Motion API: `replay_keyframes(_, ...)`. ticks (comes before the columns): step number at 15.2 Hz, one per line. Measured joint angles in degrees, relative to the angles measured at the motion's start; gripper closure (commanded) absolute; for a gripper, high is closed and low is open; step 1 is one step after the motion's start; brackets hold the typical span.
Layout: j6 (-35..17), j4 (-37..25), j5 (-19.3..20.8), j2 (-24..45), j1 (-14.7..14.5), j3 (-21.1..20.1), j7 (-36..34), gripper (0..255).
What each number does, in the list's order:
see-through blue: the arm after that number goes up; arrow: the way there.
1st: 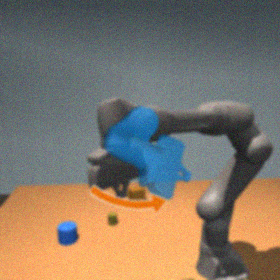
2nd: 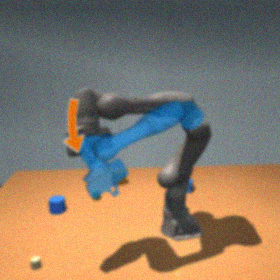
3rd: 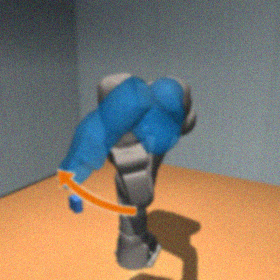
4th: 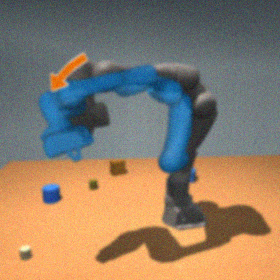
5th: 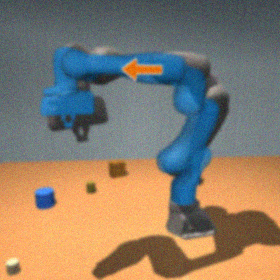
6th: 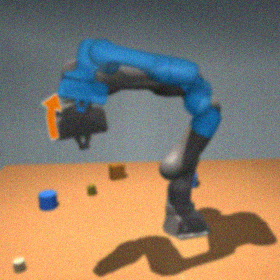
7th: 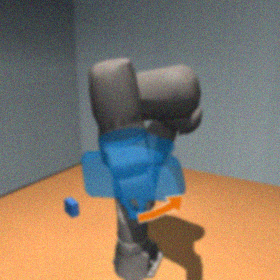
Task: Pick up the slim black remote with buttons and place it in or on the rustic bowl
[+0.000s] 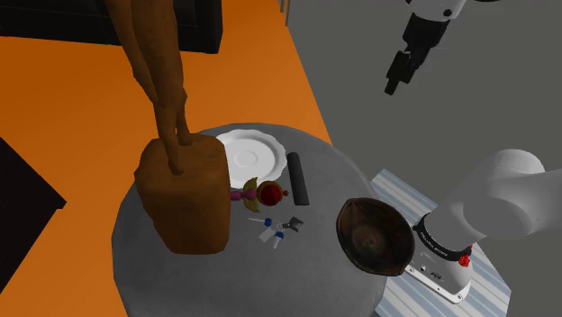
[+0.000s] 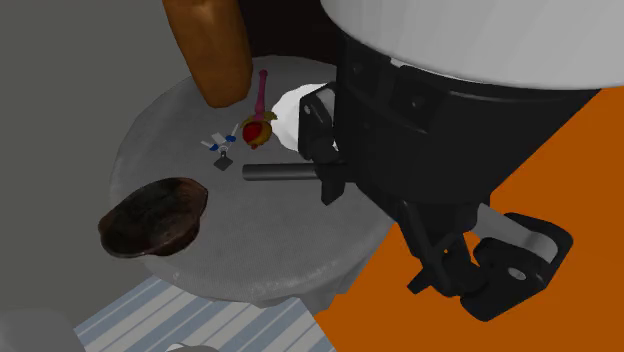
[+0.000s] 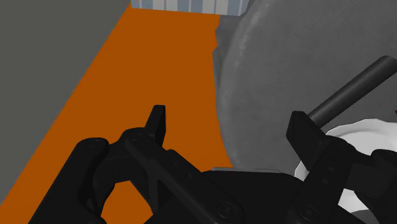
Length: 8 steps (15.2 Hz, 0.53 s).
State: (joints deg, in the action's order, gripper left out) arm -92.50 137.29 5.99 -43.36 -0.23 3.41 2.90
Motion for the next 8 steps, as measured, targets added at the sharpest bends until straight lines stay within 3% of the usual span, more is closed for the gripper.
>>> replay_keyframes(2, -0.4, 0.7, -0.4, -0.3, 0.0, -0.5, -1.0, 0)
replay_keyframes(8, -6.0, 8.3, -5.8, -2.1, -0.5, -7.2, -13.6, 0)
